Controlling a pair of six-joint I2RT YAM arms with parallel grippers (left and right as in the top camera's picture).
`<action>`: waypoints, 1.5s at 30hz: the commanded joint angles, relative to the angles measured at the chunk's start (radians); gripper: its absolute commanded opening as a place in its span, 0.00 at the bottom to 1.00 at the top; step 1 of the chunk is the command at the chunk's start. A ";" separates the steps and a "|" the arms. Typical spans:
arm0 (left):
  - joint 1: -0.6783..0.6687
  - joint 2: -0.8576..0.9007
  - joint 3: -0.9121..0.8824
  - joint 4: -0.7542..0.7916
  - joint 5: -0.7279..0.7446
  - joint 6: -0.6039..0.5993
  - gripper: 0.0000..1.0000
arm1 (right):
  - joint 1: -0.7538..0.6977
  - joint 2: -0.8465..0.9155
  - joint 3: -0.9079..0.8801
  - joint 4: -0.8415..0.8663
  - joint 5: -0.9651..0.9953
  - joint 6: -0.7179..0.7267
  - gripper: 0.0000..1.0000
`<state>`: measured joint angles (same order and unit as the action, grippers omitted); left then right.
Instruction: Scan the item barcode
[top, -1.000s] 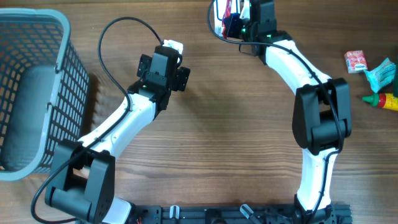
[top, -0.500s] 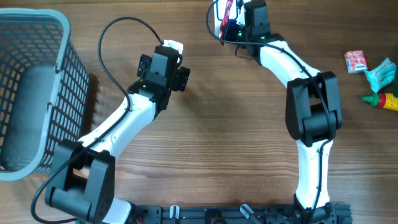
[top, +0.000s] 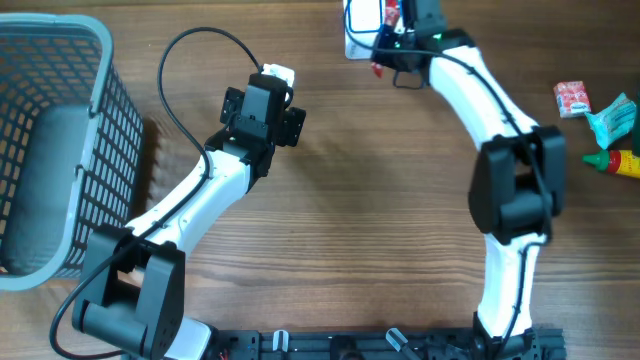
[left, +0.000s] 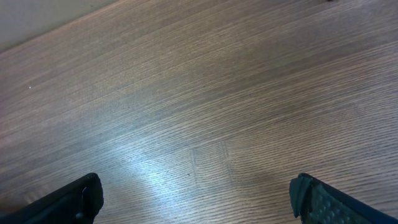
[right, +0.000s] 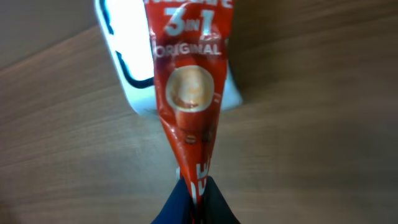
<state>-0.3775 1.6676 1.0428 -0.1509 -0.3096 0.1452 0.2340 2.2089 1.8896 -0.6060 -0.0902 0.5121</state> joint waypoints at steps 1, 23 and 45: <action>0.005 -0.029 0.006 0.003 -0.006 0.011 1.00 | -0.056 -0.129 0.035 -0.104 0.178 0.016 0.05; 0.005 -0.029 0.006 0.002 -0.006 0.011 1.00 | -0.534 -0.137 -0.401 -0.134 0.515 0.141 0.05; 0.005 -0.029 0.006 0.003 -0.006 0.011 1.00 | -0.525 -0.309 -0.339 -0.039 0.106 0.064 0.99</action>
<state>-0.3775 1.6676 1.0428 -0.1509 -0.3096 0.1452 -0.3462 2.0209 1.5211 -0.6537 0.1135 0.5957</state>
